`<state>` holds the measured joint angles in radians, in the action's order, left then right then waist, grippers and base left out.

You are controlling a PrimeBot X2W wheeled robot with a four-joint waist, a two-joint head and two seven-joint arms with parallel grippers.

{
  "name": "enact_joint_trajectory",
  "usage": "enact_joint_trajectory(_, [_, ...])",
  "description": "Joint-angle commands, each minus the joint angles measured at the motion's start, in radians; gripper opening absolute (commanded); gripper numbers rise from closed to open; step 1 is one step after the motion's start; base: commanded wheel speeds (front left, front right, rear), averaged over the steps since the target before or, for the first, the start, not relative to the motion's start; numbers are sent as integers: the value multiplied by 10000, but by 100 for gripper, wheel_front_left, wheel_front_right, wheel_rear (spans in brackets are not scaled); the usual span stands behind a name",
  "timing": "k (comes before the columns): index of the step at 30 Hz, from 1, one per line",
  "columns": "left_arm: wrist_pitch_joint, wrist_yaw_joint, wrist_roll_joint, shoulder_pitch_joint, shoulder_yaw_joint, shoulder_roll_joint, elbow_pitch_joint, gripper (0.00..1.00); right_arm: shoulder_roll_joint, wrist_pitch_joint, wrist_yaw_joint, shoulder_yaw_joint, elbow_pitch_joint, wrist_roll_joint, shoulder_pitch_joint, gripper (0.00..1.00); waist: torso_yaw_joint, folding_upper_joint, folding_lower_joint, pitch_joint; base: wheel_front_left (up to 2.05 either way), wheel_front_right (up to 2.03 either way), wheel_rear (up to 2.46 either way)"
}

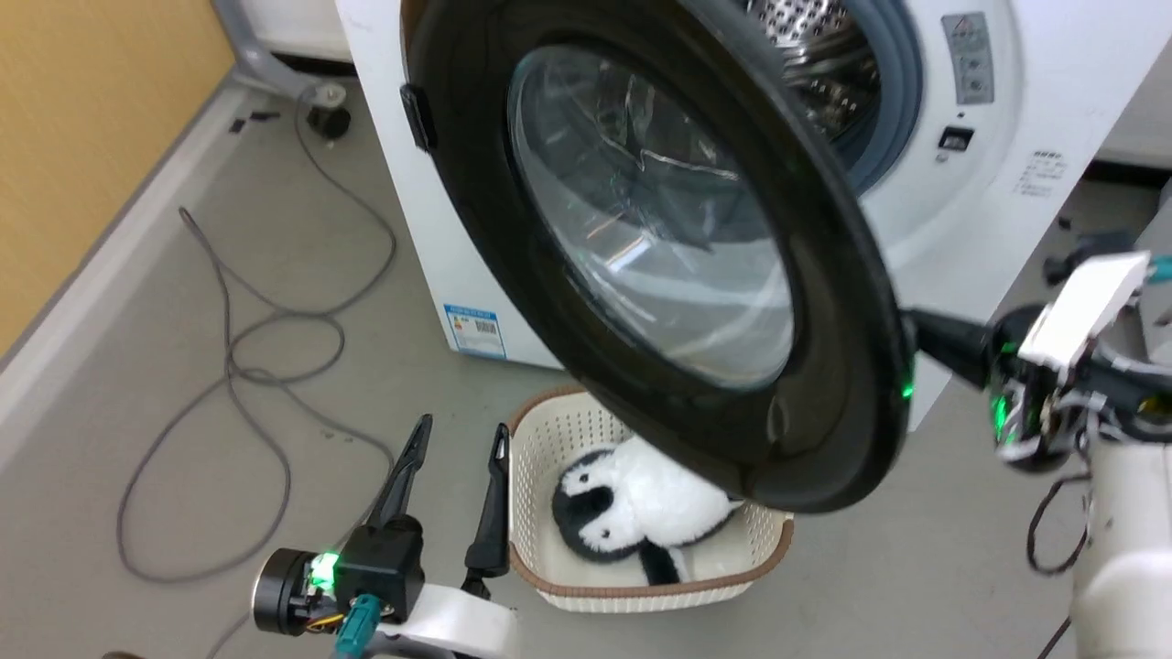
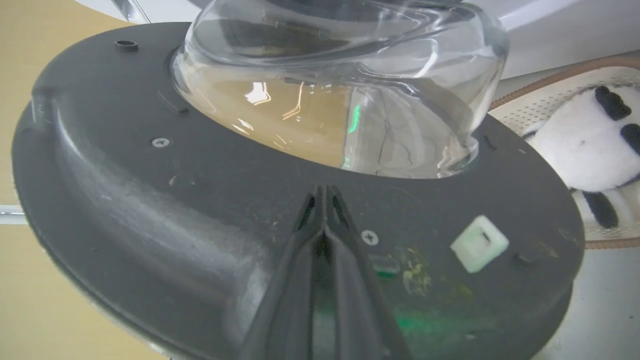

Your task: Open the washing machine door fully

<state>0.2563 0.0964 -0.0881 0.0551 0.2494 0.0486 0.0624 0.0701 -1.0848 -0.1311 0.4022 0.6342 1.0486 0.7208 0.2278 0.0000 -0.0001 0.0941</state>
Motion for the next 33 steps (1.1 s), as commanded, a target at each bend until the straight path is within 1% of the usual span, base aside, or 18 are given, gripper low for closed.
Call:
enact_joint_trajectory(1, [55,-47,81,-165,-47,16,-12,100,-87,-133,4,-8,-195,128,-353,0,-17,0,1,-152,0,0,0])
enact_joint_trajectory(4, [55,-101,97,-302,-92,16,15,100,-177,-359,4,-127,-599,354,-912,0,-4,0,1,-356,0,0,0])
enact_joint_trajectory(7, [55,-165,100,-391,-90,16,44,100,-192,-353,4,-657,-803,1143,-1391,0,64,0,1,-504,0,0,0])
enact_joint_trajectory(12, [55,-260,92,-519,-104,16,79,100,-196,340,4,-2041,-1284,2568,-2251,0,231,0,1,-719,0,0,0])
enact_joint_trajectory(17, [55,-349,156,-721,-210,16,85,100,-197,1116,4,-3394,-1625,3583,-2929,0,388,0,1,-877,0,0,0])
enact_joint_trajectory(27, [55,-433,169,-892,-151,16,79,100,-198,2267,4,-5619,-2045,4883,-3479,0,794,0,1,-976,0,0,0])
enact_joint_trajectory(33, [55,-403,130,-1015,-127,16,83,100,-198,2725,4,-6358,-2116,5108,-3558,0,887,0,1,-1002,0,0,0])
